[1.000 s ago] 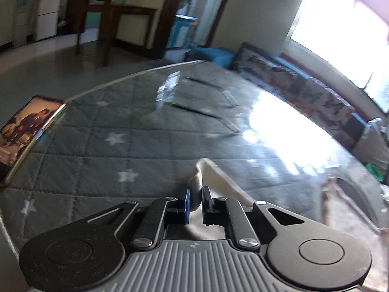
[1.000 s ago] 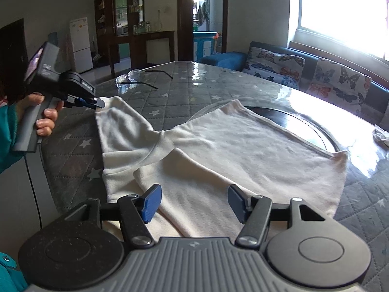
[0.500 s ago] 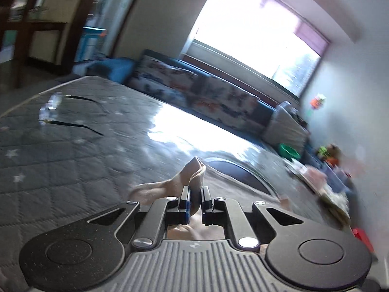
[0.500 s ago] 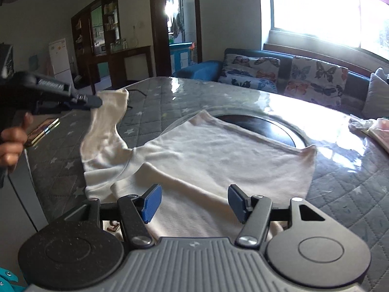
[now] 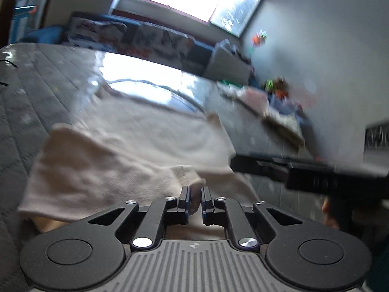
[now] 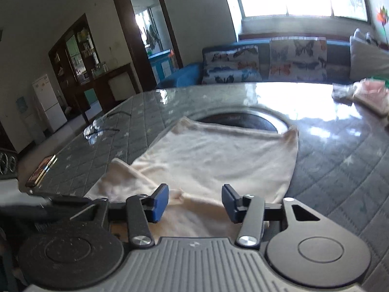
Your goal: Fold clothes
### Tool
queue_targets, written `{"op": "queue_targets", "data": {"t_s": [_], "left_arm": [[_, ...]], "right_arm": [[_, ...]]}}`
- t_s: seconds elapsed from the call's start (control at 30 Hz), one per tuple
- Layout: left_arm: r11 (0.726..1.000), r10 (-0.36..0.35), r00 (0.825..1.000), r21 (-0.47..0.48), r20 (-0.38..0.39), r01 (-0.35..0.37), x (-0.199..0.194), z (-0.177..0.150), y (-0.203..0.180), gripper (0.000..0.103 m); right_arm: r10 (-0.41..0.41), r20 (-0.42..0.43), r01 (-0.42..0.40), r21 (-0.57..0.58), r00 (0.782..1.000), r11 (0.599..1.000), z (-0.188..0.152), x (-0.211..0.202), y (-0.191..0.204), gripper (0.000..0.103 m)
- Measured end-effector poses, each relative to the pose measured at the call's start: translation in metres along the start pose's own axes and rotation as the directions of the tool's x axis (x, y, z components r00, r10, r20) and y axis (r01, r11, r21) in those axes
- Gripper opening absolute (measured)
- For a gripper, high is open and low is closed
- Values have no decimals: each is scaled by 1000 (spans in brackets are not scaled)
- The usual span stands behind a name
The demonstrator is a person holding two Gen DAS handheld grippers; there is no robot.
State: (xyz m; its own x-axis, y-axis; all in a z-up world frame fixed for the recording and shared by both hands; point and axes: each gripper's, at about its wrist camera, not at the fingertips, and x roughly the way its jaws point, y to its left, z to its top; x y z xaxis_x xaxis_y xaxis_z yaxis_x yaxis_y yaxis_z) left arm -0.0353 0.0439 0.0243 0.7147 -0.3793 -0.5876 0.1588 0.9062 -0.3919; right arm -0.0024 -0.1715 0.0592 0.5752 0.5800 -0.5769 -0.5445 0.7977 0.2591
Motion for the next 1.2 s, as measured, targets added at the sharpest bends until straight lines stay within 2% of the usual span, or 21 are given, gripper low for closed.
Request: {"op": "queue_targets", "data": {"t_s": [0.03,0.1,0.27,0.4,0.47,0.57,0.67,0.83,0.93,1.2], "left_arm": [[1000,2,1000,11,-12,-2,0,-3,0,17],[999,3,1000,35,-5,-3,-9,-9,2,22],[993,70,994,89,89,-78,-49,-12,21,42],[976,198,970,68,139,-208,-76,-13,49,47],[962,260,953,42,152,-269,-87,-15,65,53],[945,322,935,7,147,-327,-97,-20,86,58],[940,338,934,8,117,-341,-97,-25,96,60],[937,343,935,36,94,-348,-84,-29,96,61],[938,338,937,45,86,-343,-74,-30,95,61],[932,346,934,81,94,-353,-66,-32,90,61]], "right_arm": [[4,-15,-4,6,1000,1000,-2,4,0,42],[19,-44,-19,11,999,1000,-5,10,1,39],[49,-108,-50,1,993,999,-14,25,11,36],[55,-146,-57,-8,988,998,-18,39,18,35],[50,-156,-54,-23,987,998,-20,44,23,35],[38,-161,-46,-44,986,998,-22,48,30,33],[32,-161,-41,-52,986,998,-24,53,35,27],[12,-146,-24,-76,989,997,-23,54,37,8],[6,-121,-18,-92,993,996,-21,49,38,5],[-22,1,22,-175,1000,984,-1,20,48,4]]}}
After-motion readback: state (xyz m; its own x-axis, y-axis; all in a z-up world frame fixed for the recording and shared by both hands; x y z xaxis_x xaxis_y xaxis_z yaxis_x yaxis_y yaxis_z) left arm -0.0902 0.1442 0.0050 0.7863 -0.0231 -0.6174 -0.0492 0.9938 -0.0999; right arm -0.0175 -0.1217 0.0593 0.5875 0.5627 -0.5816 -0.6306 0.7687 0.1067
